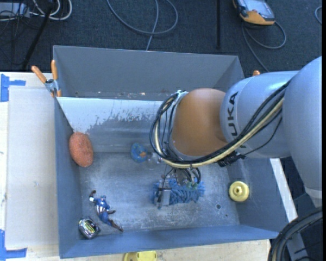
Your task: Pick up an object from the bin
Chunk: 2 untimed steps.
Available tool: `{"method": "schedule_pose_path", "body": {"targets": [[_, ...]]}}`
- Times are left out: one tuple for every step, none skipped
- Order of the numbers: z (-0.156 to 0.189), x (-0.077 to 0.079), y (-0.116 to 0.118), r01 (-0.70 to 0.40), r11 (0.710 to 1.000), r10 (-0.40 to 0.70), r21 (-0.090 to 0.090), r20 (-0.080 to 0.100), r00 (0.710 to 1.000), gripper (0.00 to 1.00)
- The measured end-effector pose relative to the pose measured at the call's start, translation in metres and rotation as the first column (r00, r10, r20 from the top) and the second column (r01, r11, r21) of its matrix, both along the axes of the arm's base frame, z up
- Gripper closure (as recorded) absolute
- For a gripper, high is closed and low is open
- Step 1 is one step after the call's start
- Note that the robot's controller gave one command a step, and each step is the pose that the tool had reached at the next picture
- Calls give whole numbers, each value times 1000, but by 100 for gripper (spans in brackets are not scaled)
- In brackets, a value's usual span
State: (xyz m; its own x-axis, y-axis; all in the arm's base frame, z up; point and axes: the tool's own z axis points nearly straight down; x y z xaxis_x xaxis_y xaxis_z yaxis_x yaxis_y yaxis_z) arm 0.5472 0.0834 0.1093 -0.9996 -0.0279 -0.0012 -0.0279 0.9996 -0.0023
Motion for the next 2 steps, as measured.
{"method": "schedule_pose_path", "body": {"targets": [[-6, -2, 2, -2, 1000, 2, 2, 4, 1000, 0], [-5, -7, 6, 58, 998, -58, 1, -9, 998, 0]]}}
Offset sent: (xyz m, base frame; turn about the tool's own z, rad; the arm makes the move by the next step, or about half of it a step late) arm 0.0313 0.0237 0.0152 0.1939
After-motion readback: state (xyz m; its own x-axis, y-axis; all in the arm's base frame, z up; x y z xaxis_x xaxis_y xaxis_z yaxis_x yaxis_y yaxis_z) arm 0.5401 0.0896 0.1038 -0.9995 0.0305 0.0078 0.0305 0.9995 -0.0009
